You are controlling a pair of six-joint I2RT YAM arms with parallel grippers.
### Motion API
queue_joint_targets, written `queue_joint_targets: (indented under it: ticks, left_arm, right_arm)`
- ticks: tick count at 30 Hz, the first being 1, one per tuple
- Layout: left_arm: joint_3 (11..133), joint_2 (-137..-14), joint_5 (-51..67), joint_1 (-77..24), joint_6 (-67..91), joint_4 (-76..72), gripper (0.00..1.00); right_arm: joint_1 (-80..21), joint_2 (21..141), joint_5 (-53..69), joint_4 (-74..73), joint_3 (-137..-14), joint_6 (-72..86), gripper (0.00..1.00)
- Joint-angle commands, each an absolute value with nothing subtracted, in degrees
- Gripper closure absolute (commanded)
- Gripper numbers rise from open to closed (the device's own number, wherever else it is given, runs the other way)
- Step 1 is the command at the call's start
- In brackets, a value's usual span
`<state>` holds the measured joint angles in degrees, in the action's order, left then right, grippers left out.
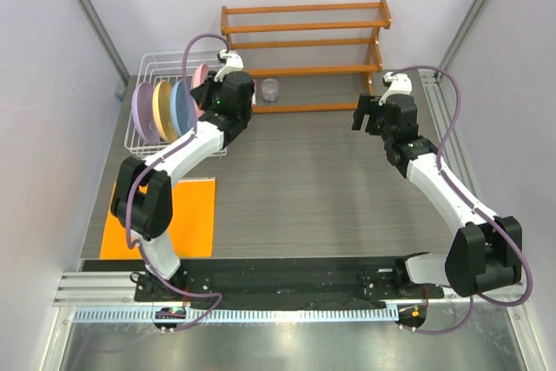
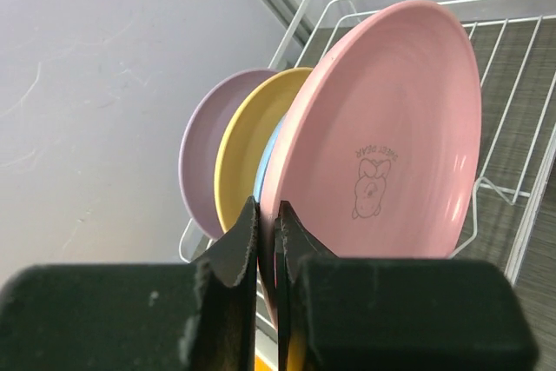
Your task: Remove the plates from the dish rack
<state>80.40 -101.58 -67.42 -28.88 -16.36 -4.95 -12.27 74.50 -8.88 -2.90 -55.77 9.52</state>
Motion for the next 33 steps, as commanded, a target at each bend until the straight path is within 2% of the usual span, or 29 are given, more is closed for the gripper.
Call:
queue_joint_targets:
  ticks: [1, 12, 15, 17, 23, 33]
  left_arm:
    - [82.3, -97.0, -70.1, -31.0, -18.2, -10.7, 1.0]
    - [83.6, -88.1, -66.5, -36.1, -11.2, -0.3, 1.0]
    - [84.0, -86.6, -59.2, -36.8, -2.2, 11.5, 1.0]
    - [83.8, -85.4, -50.0, -36.8, 3.6, 15.3, 1.0]
    - [77.5, -84.1, -29.0, -36.8, 17.0, 15.1, 1.0]
    - [72.2, -82.9, -16.8, -36.8, 26.4, 9.6, 1.0]
  right_arm:
    - [-12.4, 72.0, -5.5, -2.6, -56.3, 10.2, 0.13]
    - [-13.0, 72.0, 6.5, -1.3, -57.3, 15.7, 0.13]
    - [-13.4, 72.8, 12.2, -0.3, -57.7, 18.2, 0.13]
    - [-13.8, 72.9, 16.2, 2.5, -57.1, 19.9, 0.13]
    - [-15.4, 74.7, 22.7, 9.6, -54.8, 26.6, 0.13]
    - [-16.6, 79.0, 22.3, 9.9, -53.6, 27.4, 0.13]
